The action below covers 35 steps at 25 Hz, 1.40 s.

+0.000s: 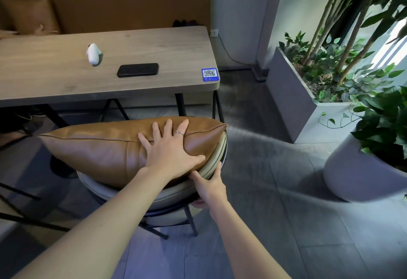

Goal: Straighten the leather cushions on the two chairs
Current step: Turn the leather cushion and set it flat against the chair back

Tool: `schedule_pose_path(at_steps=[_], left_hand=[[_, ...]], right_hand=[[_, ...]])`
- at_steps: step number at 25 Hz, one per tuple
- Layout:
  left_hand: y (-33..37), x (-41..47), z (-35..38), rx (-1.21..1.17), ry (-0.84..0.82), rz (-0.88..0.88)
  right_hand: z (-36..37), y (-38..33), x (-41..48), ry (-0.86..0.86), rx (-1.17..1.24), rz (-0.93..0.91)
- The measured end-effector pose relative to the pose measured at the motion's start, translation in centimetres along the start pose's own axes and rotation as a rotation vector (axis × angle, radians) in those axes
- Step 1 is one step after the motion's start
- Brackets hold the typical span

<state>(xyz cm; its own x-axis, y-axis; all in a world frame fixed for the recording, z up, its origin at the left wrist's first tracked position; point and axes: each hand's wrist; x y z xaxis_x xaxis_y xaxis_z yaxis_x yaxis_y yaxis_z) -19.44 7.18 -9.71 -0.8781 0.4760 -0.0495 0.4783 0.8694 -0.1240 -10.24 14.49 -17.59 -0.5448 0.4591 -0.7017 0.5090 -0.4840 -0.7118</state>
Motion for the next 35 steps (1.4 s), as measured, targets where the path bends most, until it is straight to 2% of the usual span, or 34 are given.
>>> schedule_pose_path(at_steps=[8, 16, 19, 21, 24, 26, 30, 35], left_hand=[[-0.7, 0.4, 0.0, -0.012, -0.016, 0.010], [-0.1, 0.0, -0.4, 0.004, -0.038, 0.011], [-0.9, -0.6, -1.1, 0.026, -0.087, 0.058], [-2.4, -1.3, -2.6, 0.013, -0.118, 0.110], [-5.7, -3.3, -5.0, -0.026, -0.099, 0.146], [-7.5, -5.0, -6.7, 0.035, -0.087, 0.139], [-10.9, -8.5, -10.8, 0.139, -0.063, 0.115], [-18.5, -13.6, -18.5, 0.172, 0.119, 0.084]], right_hand=[[0.6, 0.1, 0.2, 0.041, 0.057, 0.005], [-0.7, -0.2, 0.4, -0.054, 0.058, 0.014], [-1.2, -0.8, -0.4, -0.111, -0.081, 0.060], [-1.4, -1.9, -1.8, -0.094, -0.314, 0.051], [-1.4, -4.3, -5.0, -0.044, -0.822, -0.146], [-0.9, -6.1, -7.5, -0.084, -1.022, -0.261], [1.4, -10.5, -13.1, -0.166, -1.091, -0.458], [7.0, -15.1, -23.6, -0.125, -1.112, -0.833]])
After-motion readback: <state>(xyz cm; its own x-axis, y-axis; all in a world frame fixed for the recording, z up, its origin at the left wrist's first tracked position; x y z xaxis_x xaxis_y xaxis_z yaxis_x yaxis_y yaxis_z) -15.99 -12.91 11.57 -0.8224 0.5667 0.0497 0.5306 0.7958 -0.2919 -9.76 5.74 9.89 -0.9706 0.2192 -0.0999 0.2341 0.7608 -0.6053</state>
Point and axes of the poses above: each hand's wrist, its own x-axis towards the middle knuckle, its own z-axis out of the palm, y = z × x, and after that the axes turned 15 degrees about x, right-handed
